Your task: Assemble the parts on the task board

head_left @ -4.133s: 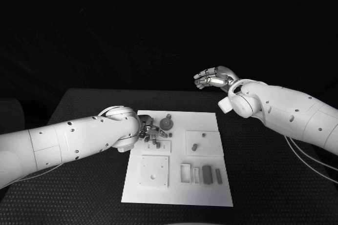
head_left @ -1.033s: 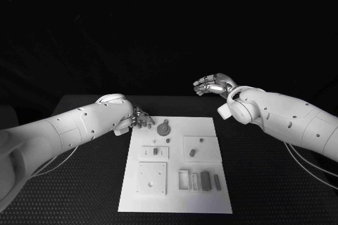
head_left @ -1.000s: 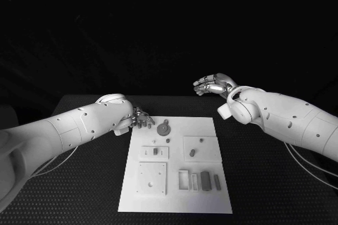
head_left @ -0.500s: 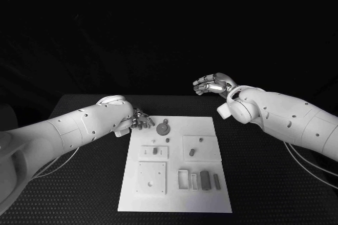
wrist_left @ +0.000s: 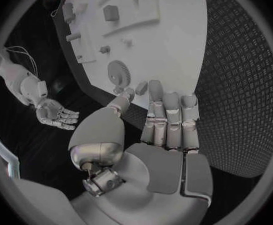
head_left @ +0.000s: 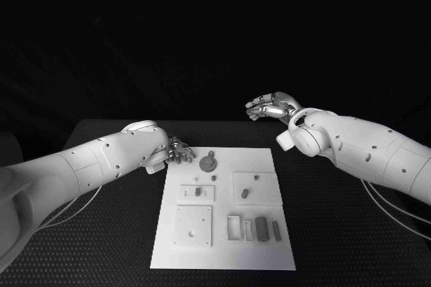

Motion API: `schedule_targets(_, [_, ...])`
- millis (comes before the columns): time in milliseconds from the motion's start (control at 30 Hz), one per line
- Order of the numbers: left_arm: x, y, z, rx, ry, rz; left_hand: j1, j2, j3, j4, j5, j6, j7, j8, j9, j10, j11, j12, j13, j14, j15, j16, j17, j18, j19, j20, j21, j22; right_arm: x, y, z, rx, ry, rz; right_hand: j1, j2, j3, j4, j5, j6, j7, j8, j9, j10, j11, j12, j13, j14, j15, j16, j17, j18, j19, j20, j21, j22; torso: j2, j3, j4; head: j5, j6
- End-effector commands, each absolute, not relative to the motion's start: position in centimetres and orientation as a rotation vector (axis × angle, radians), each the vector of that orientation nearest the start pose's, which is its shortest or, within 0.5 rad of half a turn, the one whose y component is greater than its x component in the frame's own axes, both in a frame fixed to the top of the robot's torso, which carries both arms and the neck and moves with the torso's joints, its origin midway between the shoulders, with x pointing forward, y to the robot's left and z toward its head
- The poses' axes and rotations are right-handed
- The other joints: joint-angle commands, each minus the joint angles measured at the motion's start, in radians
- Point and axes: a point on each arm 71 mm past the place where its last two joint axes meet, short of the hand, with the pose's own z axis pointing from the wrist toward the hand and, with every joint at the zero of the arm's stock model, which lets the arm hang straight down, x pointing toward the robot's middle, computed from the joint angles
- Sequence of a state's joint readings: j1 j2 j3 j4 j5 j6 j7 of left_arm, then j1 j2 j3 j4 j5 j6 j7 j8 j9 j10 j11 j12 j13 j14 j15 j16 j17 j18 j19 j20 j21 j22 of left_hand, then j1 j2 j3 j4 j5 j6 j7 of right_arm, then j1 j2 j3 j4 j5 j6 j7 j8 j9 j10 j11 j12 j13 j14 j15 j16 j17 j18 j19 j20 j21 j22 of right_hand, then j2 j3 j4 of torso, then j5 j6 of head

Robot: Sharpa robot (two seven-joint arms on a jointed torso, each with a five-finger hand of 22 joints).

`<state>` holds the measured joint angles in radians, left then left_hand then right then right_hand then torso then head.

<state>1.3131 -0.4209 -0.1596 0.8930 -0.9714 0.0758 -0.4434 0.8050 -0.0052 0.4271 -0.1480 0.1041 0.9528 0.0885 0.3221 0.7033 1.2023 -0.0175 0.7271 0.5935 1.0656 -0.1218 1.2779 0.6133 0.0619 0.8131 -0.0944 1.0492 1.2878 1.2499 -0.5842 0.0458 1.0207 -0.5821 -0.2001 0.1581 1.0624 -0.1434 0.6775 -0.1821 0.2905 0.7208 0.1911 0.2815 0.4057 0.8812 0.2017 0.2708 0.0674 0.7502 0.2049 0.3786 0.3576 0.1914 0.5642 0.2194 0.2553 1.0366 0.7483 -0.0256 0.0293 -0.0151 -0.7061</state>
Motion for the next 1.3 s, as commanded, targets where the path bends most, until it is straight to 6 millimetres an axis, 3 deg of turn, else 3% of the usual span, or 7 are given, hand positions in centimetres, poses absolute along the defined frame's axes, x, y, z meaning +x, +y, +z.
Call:
schedule_targets(33, [58.4,18.4,-22.4,-0.363,2.221,-0.33,0.007,0.014,0.003,-0.005,-0.001,0.002,0.004,-0.003,0.003,-0.006,0.0,-0.007,-0.002,0.0,0.0,0.003,-0.002,-0.004,0.005,-0.12,-0.003,0.002,58.4,-21.7,-16.0,0.647,1.591,1.129,-0.009,0.002,-0.006,-0.001,0.004,-0.005,0.041,0.005,-0.001,0.006,0.002,-0.007,0.001,-0.005,0.001,-0.002,-0.001,-0.016,-0.007,-0.001,-0.006,0.002,0.0,0.0001,-0.0011,0.002,-0.001])
schedule_targets(233, [58.3,18.3,-22.4,-0.378,2.235,-0.353,0.036,0.05,0.006,-0.027,0.02,0.008,0.003,-0.006,0.006,-0.004,0.0,-0.009,-0.005,-0.001,0.0,0.005,-0.005,-0.006,0.004,-0.119,-0.004,0.006,58.5,-21.6,-16.1,0.648,1.593,1.129,-0.011,0.003,-0.007,0.001,0.004,-0.006,0.042,0.005,-0.002,0.006,0.002,-0.007,0.001,-0.006,0.001,-0.002,-0.002,-0.016,-0.007,-0.001,-0.006,0.003,0.0,0.0002,-0.0002,0.002,0.002])
schedule_targets(800, [58.4,18.9,-22.5,-0.394,2.24,-0.336,0.08,0.06,0.009,-0.064,0.021,0.008,0.006,-0.018,0.007,-0.004,0.002,-0.019,-0.012,0.003,0.002,0.012,-0.007,-0.007,0.009,-0.117,-0.004,0.012,58.4,-21.6,-16.1,0.647,1.595,1.132,-0.014,0.004,-0.008,0.003,0.006,-0.006,0.042,0.005,-0.002,0.006,0.002,-0.008,0.001,-0.007,0.001,-0.002,-0.003,-0.017,-0.008,0.0,-0.008,0.005,0.001,0.0008,-0.0005,0.002,-0.002])
schedule_targets(933, [58.4,18.9,-22.4,-0.394,2.228,-0.337,0.12,0.081,0.023,-0.092,0.038,0.027,0.001,-0.011,0.014,0.005,-0.002,-0.019,-0.014,0.008,-0.002,0.018,-0.008,-0.007,0.016,-0.119,-0.002,0.015,58.4,-21.6,-16.1,0.646,1.596,1.133,-0.016,0.004,-0.009,0.005,0.007,-0.006,0.041,0.005,-0.003,0.007,0.002,-0.009,0.001,-0.007,0.001,-0.002,-0.003,-0.017,-0.008,0.0,-0.009,0.005,0.001,0.0003,-0.0002,0.002,-0.004])
schedule_targets(1000, [58.4,18.9,-22.4,-0.395,2.228,-0.338,0.172,0.058,0.099,-0.064,-0.031,0.045,-0.006,-0.005,0.02,0.018,-0.007,-0.022,-0.018,0.017,-0.007,0.023,-0.009,-0.008,0.03,-0.121,-0.002,0.014,58.4,-21.6,-16.1,0.647,1.596,1.133,-0.017,0.004,-0.009,0.006,0.007,-0.006,0.041,0.005,-0.003,0.007,0.002,-0.009,0.001,-0.008,0.001,-0.002,-0.003,-0.017,-0.008,0.0,-0.009,0.006,0.001,0.0002,-0.0001,0.002,-0.004])
schedule_targets(1200, [58.4,19.2,-22.4,-0.405,2.213,-0.336,0.194,0.053,0.138,-0.046,-0.011,0.067,-0.012,0.008,0.038,0.04,-0.014,-0.027,-0.022,0.03,-0.013,0.036,-0.007,-0.01,0.042,-0.125,0.005,0.022,58.4,-21.6,-16.1,0.647,1.595,1.133,-0.018,0.004,-0.01,0.006,0.008,-0.006,0.041,0.006,-0.003,0.007,0.001,-0.009,0.001,-0.008,0.001,-0.002,-0.004,-0.017,-0.008,0.0,-0.009,0.006,0.0,0.0008,-0.0004,0.003,-0.004])
schedule_targets(1300, [58.4,19.4,-22.3,-0.415,2.201,-0.337,0.194,0.046,0.14,-0.047,0.034,0.084,-0.02,0.023,0.059,0.063,-0.021,-0.029,-0.024,0.046,-0.021,0.048,-0.005,-0.009,0.054,-0.13,0.014,0.028,58.4,-21.6,-16.1,0.648,1.595,1.132,-0.019,0.004,-0.01,0.007,0.008,-0.006,0.041,0.006,-0.003,0.007,0.001,-0.009,0.001,-0.008,0.001,-0.002,-0.004,-0.017,-0.008,0.0,-0.009,0.007,0.0,0.0006,-0.0001,0.003,-0.004])
